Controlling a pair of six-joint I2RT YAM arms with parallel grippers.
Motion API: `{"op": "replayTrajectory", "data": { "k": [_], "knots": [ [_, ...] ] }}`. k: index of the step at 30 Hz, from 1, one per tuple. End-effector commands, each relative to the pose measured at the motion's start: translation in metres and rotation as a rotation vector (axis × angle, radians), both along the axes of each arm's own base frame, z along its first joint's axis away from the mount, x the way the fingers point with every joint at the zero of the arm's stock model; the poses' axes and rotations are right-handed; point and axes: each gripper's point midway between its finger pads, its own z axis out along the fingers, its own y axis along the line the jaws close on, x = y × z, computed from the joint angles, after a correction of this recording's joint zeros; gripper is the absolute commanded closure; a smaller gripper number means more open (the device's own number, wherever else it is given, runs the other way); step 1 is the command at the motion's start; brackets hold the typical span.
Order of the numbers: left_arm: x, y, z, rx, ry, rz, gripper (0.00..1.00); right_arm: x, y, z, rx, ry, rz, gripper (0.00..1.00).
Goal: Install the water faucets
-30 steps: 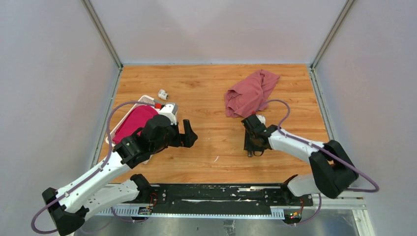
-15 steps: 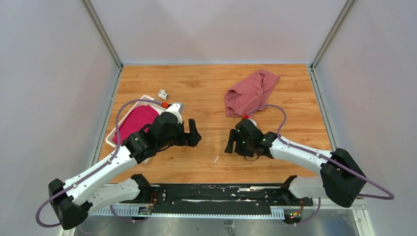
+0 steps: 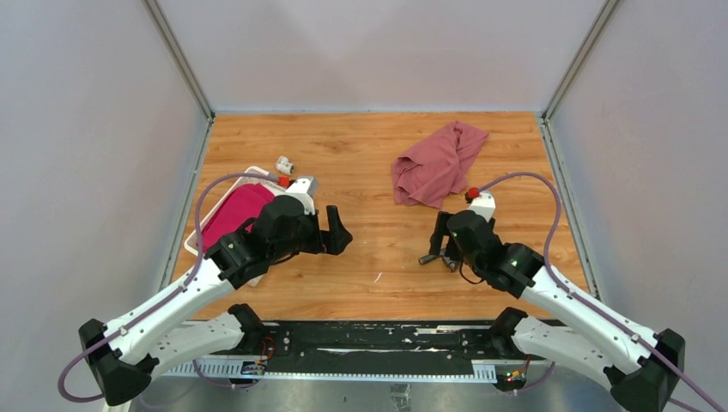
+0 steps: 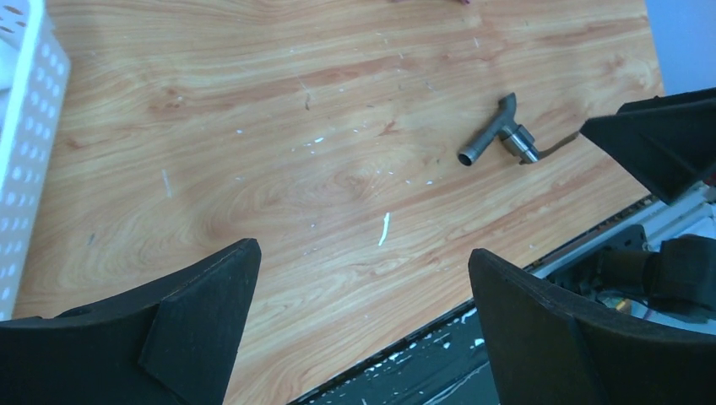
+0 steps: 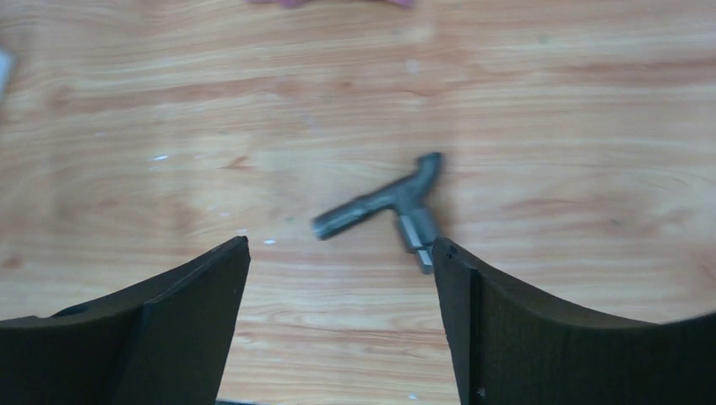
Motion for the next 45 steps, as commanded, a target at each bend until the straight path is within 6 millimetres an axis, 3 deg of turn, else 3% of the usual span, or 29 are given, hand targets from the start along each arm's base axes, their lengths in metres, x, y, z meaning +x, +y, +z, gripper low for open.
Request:
{"op": "replayTrajectory", "data": {
  "k": [1, 7, 11, 21, 23, 26, 27, 33, 37, 40, 45],
  "knots": [
    [-0.002, -0.02, 0.003, -0.046, 0.0, -0.082, 0.0, -0.011, -0.068, -0.036, -0.199, 0.065, -0.16, 0.14],
    [-0.003, -0.032, -0.001, -0.06, 0.017, -0.127, 0.0, -0.02, -0.075, -0.089, -0.185, 0.177, -0.187, 0.12],
    [-0.004, -0.039, -0.005, -0.068, 0.042, -0.151, 0.0, -0.009, -0.057, -0.109, -0.136, 0.15, -0.112, 0.17],
    [-0.001, -0.051, -0.014, -0.075, 0.073, -0.169, 0.0, 0.009, -0.038, -0.122, -0.176, 0.162, -0.012, 0.57],
    [-0.001, -0.053, -0.014, -0.07, 0.064, -0.195, 0.0, 0.012, -0.03, -0.118, -0.169, 0.166, 0.027, 0.66],
    [-0.003, -0.052, -0.008, -0.037, 0.011, -0.257, 0.0, 0.013, -0.021, -0.107, -0.165, 0.184, 0.076, 0.97],
    [-0.002, -0.05, -0.004, -0.03, -0.019, -0.266, 0.0, 0.013, -0.018, -0.102, -0.165, 0.191, 0.092, 1.0],
    [-0.006, -0.058, 0.021, -0.082, -0.105, -0.337, 0.0, 0.001, 0.004, -0.054, -0.059, 0.232, 0.194, 1.0],
    [-0.009, -0.081, 0.024, -0.265, 0.068, -0.276, 0.0, -0.013, 0.031, -0.035, 0.103, 0.278, 0.257, 1.0],
    [-0.012, -0.106, 0.029, -0.449, 0.208, -0.248, 0.0, -0.015, 0.04, -0.025, 0.155, 0.251, 0.274, 1.0],
    [0.005, -0.111, 0.03, -0.651, 0.24, -0.125, 0.0, -0.011, 0.042, -0.014, 0.207, 0.186, 0.252, 1.0]
  ]
}}
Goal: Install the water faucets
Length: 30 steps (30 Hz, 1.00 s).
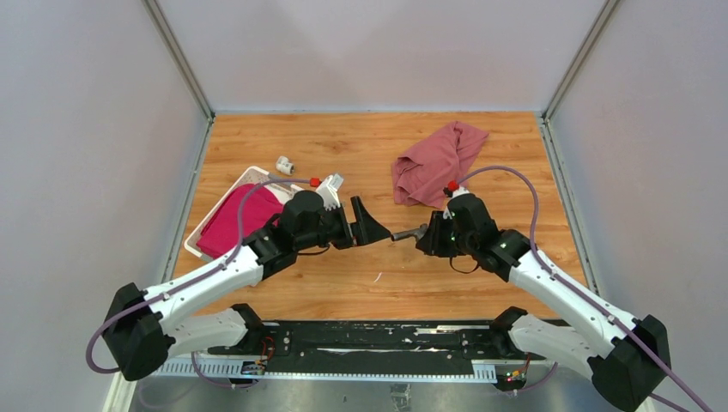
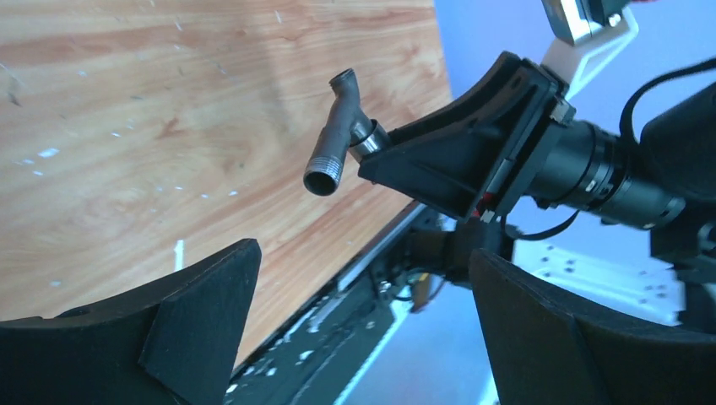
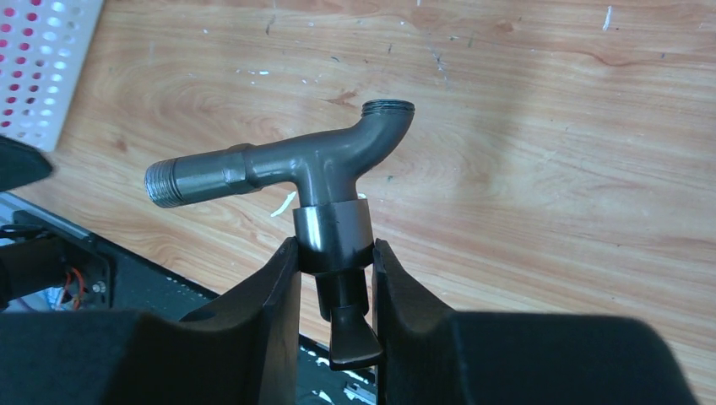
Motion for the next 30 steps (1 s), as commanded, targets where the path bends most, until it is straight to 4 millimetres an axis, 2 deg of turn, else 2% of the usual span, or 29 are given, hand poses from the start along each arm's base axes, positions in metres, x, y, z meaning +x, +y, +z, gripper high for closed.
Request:
{"op": "replayTrajectory", "data": {
  "k": [1, 6, 10, 15, 24, 30],
  "knots": [
    [0.01, -0.015, 0.024, -0.263, 0.083, 0.066, 0.0, -0.004, 0.009, 0.012, 0.083, -0.001, -0.006, 1.0],
    [0.015, -0.033, 0.004, -0.252, 0.167, 0.033, 0.01, -0.005, 0.017, 0.02, 0.127, 0.014, -0.001, 1.0],
    [0.014, -0.044, -0.006, -0.261, 0.219, 0.008, 0.07, -0.006, 0.023, 0.021, 0.174, 0.02, -0.001, 1.0],
    [0.011, -0.05, -0.021, -0.353, 0.285, 0.001, 0.22, -0.008, 0.029, 0.023, 0.237, 0.023, -0.007, 1.0],
    [0.015, -0.051, -0.028, -0.362, 0.308, 0.025, 0.51, -0.013, 0.025, 0.018, 0.231, 0.039, -0.015, 1.0],
    [0.017, -0.053, -0.037, -0.347, 0.33, 0.028, 0.63, -0.015, 0.025, 0.014, 0.226, 0.052, -0.016, 1.0]
  ]
}}
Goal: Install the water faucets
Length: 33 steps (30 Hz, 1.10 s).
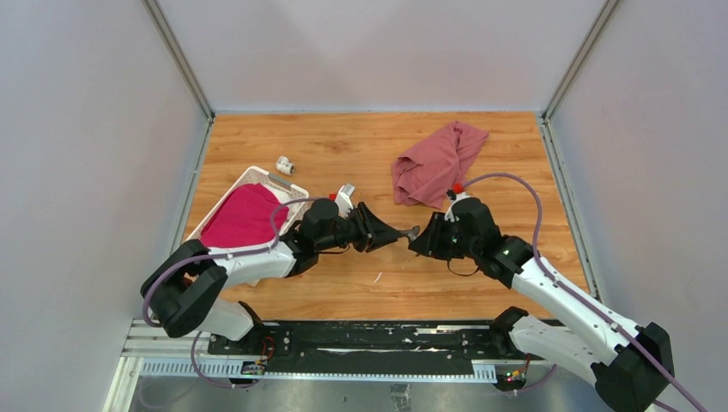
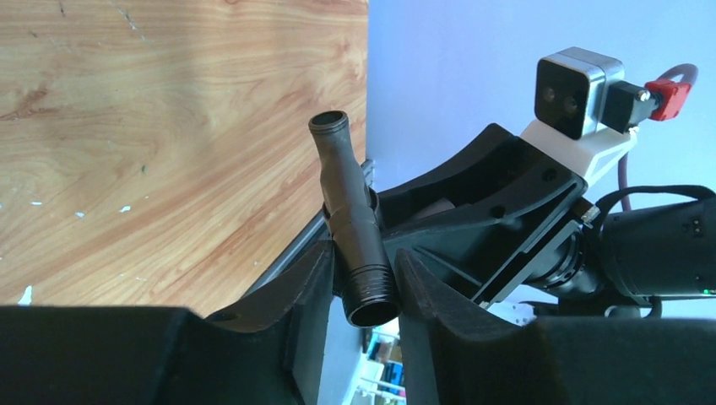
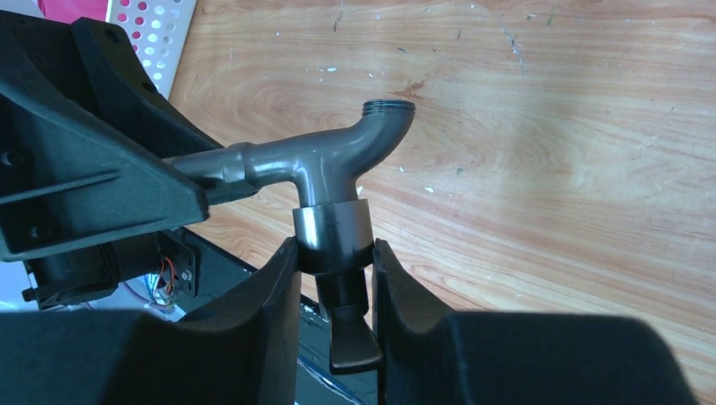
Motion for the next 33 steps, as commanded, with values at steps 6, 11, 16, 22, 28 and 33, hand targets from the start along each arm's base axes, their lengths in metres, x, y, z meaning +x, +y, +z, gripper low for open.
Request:
{"op": "replayTrajectory", "data": {
  "k": [6, 11, 16, 22, 28, 33],
  "knots": [
    [0.002, -0.005, 0.005, -0.026, -0.003, -0.016, 1.0, -0.002, 0.005, 0.004, -0.002, -0.014, 0.034, 0.75],
    [-0.012, -0.001, 0.039, -0.14, -0.095, -0.174, 1.0, 0.008, -0.002, 0.038, -0.084, -0.186, 0.121, 0.16],
    [-0.021, 0.025, 0.053, -0.132, -0.233, -0.292, 1.0, 0.01, -0.006, 0.074, -0.116, -0.323, 0.182, 0.1],
    [-0.029, 0.038, 0.075, -0.07, -0.505, -0.326, 1.0, 0.005, -0.002, 0.104, 0.125, -0.3, 0.197, 0.04],
    [-0.025, 0.051, 0.108, -0.027, -0.778, -0.251, 1.0, -0.01, 0.011, 0.112, 0.428, -0.225, 0.304, 0.04],
    [-0.033, 0.047, 0.122, -0.044, -0.846, -0.33, 1.0, -0.029, 0.023, 0.129, 0.619, -0.243, 0.41, 0.04]
  ]
}}
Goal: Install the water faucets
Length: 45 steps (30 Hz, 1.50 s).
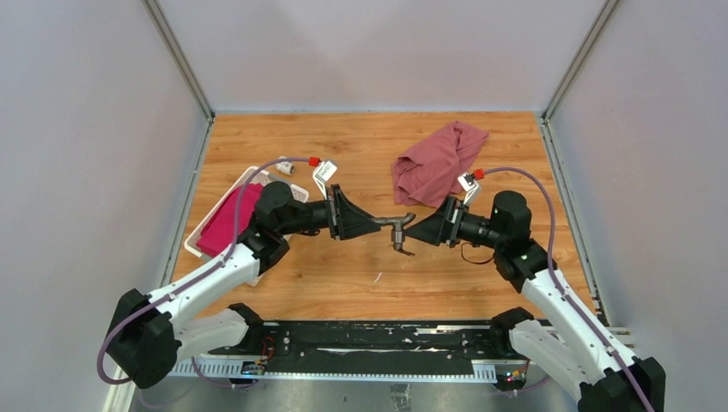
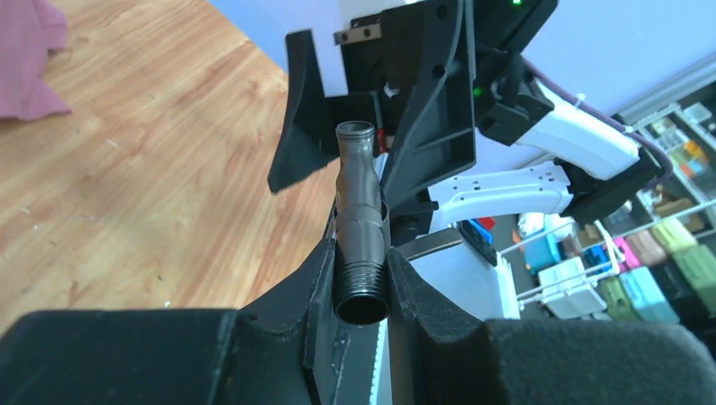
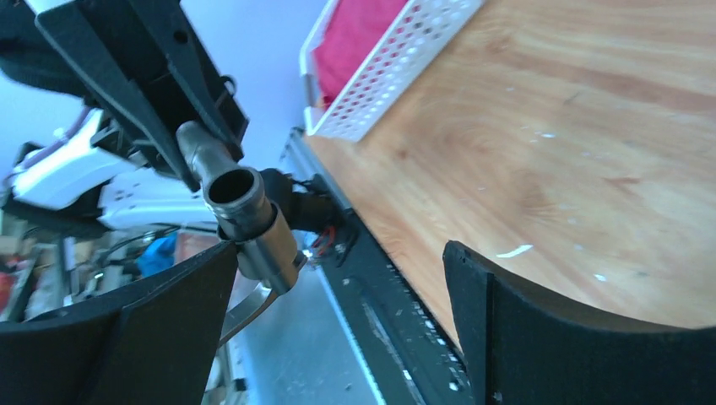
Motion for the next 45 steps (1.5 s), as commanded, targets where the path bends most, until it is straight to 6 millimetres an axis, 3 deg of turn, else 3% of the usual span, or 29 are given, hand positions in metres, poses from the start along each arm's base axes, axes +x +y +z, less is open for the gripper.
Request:
{"op": "replayTrajectory", "data": {
  "k": [1, 6, 11, 17, 22, 26, 30, 32, 34, 38, 39, 40, 41, 42, 43, 45],
  "knots": [
    [-0.004, -0.004, 0.021, -0.007, -0.13, -0.073, 1.0, -0.029, 0.013, 0.044, 0.214, -0.098, 0.187, 0.04],
    [-0.013, -0.008, 0.027, -0.011, -0.126, -0.166, 1.0, -0.036, 0.017, 0.054, 0.23, -0.2, 0.21, 0.06],
    [-0.015, -0.011, 0.03, -0.013, -0.113, -0.201, 1.0, -0.045, 0.034, 0.056, 0.233, -0.242, 0.277, 0.11],
    [-0.015, -0.01, 0.033, -0.018, -0.101, -0.195, 1.0, -0.049, 0.056, 0.06, 0.269, -0.262, 0.342, 0.22],
    [-0.017, -0.009, 0.032, -0.018, -0.092, -0.19, 1.0, -0.047, 0.063, 0.059, 0.301, -0.246, 0.368, 0.39],
    [-0.017, -0.009, 0.031, -0.018, -0.089, -0.193, 1.0, -0.047, 0.065, 0.062, 0.319, -0.251, 0.383, 0.45],
    [-0.017, -0.008, 0.033, -0.02, -0.097, -0.191, 1.0, -0.048, 0.066, 0.066, 0.328, -0.259, 0.393, 0.62],
    [-0.017, -0.008, 0.034, -0.021, -0.101, -0.187, 1.0, -0.048, 0.066, 0.066, 0.329, -0.256, 0.396, 0.76],
    [-0.017, -0.008, 0.034, -0.022, -0.101, -0.186, 1.0, -0.048, 0.066, 0.065, 0.329, -0.248, 0.399, 0.98],
    [-0.017, -0.008, 0.037, -0.027, -0.107, -0.18, 1.0, -0.046, 0.066, 0.06, 0.326, -0.233, 0.376, 1.0],
    [-0.016, -0.008, 0.037, -0.027, -0.107, -0.176, 0.91, -0.045, 0.065, 0.059, 0.321, -0.226, 0.364, 1.0],
    [-0.013, -0.007, 0.037, -0.027, -0.1, -0.167, 0.72, -0.043, 0.065, 0.055, 0.308, -0.219, 0.35, 1.0],
    [-0.009, -0.006, 0.036, -0.027, -0.088, -0.151, 0.58, -0.041, 0.064, 0.052, 0.295, -0.217, 0.332, 1.0],
    [-0.005, -0.005, 0.034, -0.024, -0.069, -0.129, 0.32, -0.04, 0.062, 0.05, 0.284, -0.216, 0.316, 1.0],
    [0.0, -0.003, 0.032, -0.024, -0.052, -0.108, 0.2, -0.039, 0.061, 0.047, 0.27, -0.216, 0.296, 1.0],
    [0.008, 0.002, 0.03, -0.023, -0.026, -0.079, 0.09, -0.04, 0.058, 0.046, 0.253, -0.22, 0.28, 1.0]
  ]
}}
